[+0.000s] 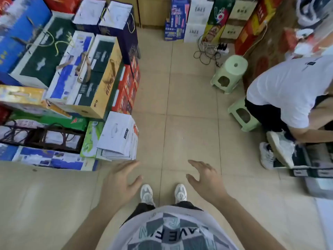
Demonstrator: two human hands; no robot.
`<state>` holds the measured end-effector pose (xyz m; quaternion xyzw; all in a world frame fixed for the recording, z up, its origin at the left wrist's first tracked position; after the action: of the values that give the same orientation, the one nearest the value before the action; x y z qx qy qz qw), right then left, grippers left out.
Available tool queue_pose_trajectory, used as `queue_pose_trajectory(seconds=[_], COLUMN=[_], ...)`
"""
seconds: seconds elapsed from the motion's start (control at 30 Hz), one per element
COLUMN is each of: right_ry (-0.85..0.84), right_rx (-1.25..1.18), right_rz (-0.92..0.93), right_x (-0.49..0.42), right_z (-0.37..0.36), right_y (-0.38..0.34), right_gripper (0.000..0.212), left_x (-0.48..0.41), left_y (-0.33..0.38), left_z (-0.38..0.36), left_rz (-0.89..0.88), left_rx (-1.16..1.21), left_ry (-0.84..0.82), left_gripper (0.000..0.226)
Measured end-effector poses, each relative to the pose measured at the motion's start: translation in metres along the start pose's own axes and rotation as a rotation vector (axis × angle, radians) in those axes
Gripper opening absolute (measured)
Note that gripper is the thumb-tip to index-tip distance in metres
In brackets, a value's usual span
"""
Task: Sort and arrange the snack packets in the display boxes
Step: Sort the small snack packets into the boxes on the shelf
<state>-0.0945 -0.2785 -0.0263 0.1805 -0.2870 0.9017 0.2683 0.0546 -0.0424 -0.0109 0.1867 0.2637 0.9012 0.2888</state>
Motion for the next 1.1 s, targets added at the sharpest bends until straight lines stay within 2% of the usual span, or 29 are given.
queue_pose_trajectory(seconds=[0.23, 0.37, 0.6, 0.77, 0.87, 1.0, 1.1], right_ry=[-0.003, 0.021, 0.002, -0.003, 0.003, 0.004, 0.010], right_rx=[-0.058, -0.135, -0.163, -0.171, -0.139, -0.110, -0.094], right_rz=[-0.051, -0.128, -0.211, -0.171, -0.123, -0.056, -0.011], right_x=[-0.020, -0.030, -0.070, -0.146, -0.200, -0.268, -0.320], right_z=[-0.015, -0.017, -0.004, 0.035, 0.073, 0.125, 0.155], right_y=[-0.015, -0.015, -0.001, 0.007, 0.006, -0.007, -0.021], right_gripper=[0.054, 0.056, 0.055, 0.055, 0.055, 0.055, 0.055], left_x=[-0.030, -0.059, -0.152, -0.224, -0.260, -0.300, -0.334], left_y=[-0.021, -0.040, -0.040, -0.031, -0.026, -0.020, -0.026], left_z=[0.005, 0.010, 0.021, 0.020, 0.027, 0.040, 0.052], left_rz=[-0.004, 0.026, 0.069, 0.066, 0.111, 0.153, 0.209], left_rx=[0.013, 0.035, 0.094, 0.074, 0.076, 0.080, 0.100], left_ry=[-0.036, -0.050, -0.044, -0.056, -0.037, -0.025, -0.011], left_gripper=[0.045, 0.049, 0.045, 0.044, 0.050, 0.041, 0.043])
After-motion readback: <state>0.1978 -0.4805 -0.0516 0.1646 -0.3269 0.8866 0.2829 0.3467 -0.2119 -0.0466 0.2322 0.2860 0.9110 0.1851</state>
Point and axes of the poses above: each hand's wrist, its own x-axis away from the middle knuckle, its own z-axis out of the back of the hand, y = z × x, the point moved 7 cm from there along -x, towards the middle knuckle, and after that the axes turned 2 degrees about -y, right-handed, at the moved point
